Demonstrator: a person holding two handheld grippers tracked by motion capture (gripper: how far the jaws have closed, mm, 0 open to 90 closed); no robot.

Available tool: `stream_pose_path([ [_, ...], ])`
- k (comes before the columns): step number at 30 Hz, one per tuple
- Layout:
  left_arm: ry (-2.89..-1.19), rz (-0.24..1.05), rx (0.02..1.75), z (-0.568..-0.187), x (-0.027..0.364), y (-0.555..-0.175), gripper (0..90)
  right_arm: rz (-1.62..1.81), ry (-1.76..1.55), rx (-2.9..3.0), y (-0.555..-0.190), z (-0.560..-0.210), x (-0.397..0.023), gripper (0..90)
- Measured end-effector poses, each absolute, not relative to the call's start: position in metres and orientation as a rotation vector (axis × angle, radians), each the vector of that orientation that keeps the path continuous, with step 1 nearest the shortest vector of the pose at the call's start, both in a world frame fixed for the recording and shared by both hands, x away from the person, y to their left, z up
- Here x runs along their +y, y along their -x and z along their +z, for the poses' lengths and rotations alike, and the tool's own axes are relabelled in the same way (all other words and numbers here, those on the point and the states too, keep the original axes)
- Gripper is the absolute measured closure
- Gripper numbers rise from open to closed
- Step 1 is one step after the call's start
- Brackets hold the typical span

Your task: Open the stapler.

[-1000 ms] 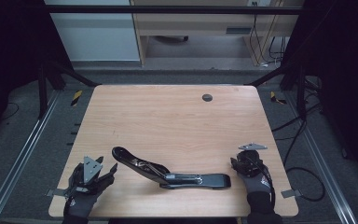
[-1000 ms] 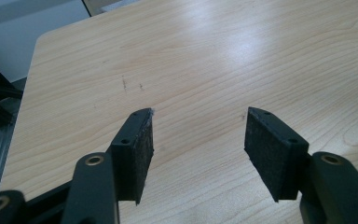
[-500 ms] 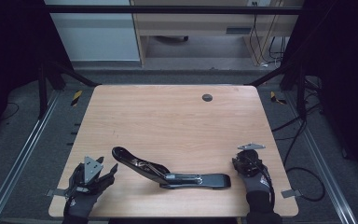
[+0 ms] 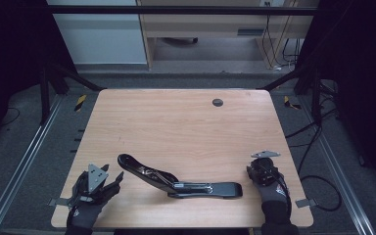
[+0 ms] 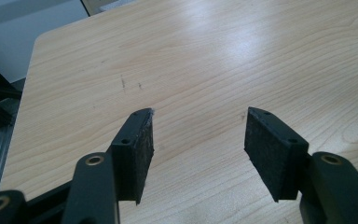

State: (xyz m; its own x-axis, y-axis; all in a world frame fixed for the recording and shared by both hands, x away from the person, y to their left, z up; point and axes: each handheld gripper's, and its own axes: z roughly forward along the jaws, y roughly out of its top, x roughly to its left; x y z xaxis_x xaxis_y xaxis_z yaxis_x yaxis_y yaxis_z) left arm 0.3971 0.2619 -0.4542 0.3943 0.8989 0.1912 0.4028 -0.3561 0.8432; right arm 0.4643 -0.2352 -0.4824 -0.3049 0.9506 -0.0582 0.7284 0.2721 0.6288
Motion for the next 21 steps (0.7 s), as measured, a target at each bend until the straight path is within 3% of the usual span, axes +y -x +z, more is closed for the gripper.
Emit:
stream_pose_path([
  [21, -1.931, 0.867, 1.112, -0.453, 0.263, -0.396, 41.6, 0.777, -1.350, 2.325, -0.444, -0.484, -0.259, 77.7],
])
